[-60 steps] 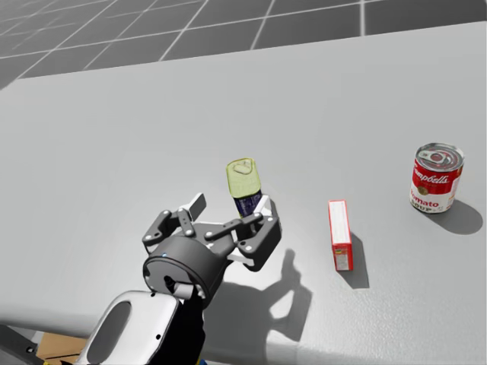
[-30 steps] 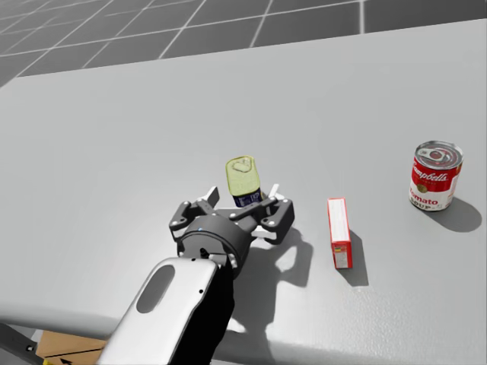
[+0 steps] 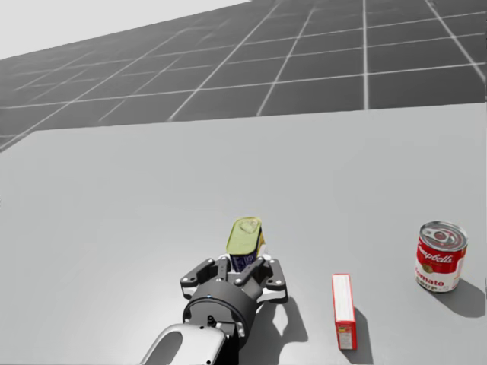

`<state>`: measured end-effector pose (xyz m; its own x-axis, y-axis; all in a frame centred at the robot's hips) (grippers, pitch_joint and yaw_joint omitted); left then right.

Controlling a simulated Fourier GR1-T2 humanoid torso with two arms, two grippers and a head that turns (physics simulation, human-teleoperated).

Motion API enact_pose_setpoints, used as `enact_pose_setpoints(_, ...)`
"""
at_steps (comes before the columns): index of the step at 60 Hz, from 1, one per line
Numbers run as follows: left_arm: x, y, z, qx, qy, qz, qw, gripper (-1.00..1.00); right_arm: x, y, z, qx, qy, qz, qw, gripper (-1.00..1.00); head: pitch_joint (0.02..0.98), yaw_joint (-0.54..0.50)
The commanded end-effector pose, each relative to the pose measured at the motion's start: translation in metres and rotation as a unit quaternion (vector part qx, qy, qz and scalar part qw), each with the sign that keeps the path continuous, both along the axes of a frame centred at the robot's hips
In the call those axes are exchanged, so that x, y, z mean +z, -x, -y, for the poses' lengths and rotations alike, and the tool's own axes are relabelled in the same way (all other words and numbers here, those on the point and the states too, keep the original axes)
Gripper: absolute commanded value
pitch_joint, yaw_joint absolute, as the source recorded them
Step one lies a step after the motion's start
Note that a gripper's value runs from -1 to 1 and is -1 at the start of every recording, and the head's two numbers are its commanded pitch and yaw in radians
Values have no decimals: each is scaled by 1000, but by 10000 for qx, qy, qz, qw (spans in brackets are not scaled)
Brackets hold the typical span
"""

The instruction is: Lift the meat can off the table.

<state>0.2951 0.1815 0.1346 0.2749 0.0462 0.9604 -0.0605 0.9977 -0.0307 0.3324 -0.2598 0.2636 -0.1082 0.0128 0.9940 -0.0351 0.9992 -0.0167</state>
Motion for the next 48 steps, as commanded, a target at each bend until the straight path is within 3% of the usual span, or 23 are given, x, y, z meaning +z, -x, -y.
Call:
enact_pose_setpoints(1, -11, 5, 1, -361, -16, -141, 9992, 975, 1, 0, 3, -31, -14, 3, 10000, -1000, 537, 332)
enact_pose_setpoints(9, -13, 6, 2, -382, -63, -118, 9992, 989, 1, 0, 4, -39, -18, 3, 10000, -1000, 474, 337)
enact_pose_setpoints(23, -1, 7, 1, -426, -126, 80, 9990, 995, 2, 0, 8, -77, -46, 14, 10000, -1000, 451, 341)
enact_pose_setpoints(36, 41, 8, -4, -528, -334, 561, 9965, 1000, 1, -1, 9, -77, -12, 34, 10000, -1000, 459, 348)
enact_pose_setpoints(38, 46, 8, -5, -540, -403, 638, 9957, 994, 1, -1, 9, -74, 1, 43, 10000, -1000, 459, 348)
enact_pose_setpoints(39, 53, 7, -7, -516, -541, 796, 9940, 983, 1, -1, 9, -63, 29, 53, 10000, -1000, 460, 350)
enact_pose_setpoints(48, 77, 2, -12, -537, -620, 1026, 9913, 1000, -1, -2, 5, 0, 106, 57, 9999, -1000, 459, 346)
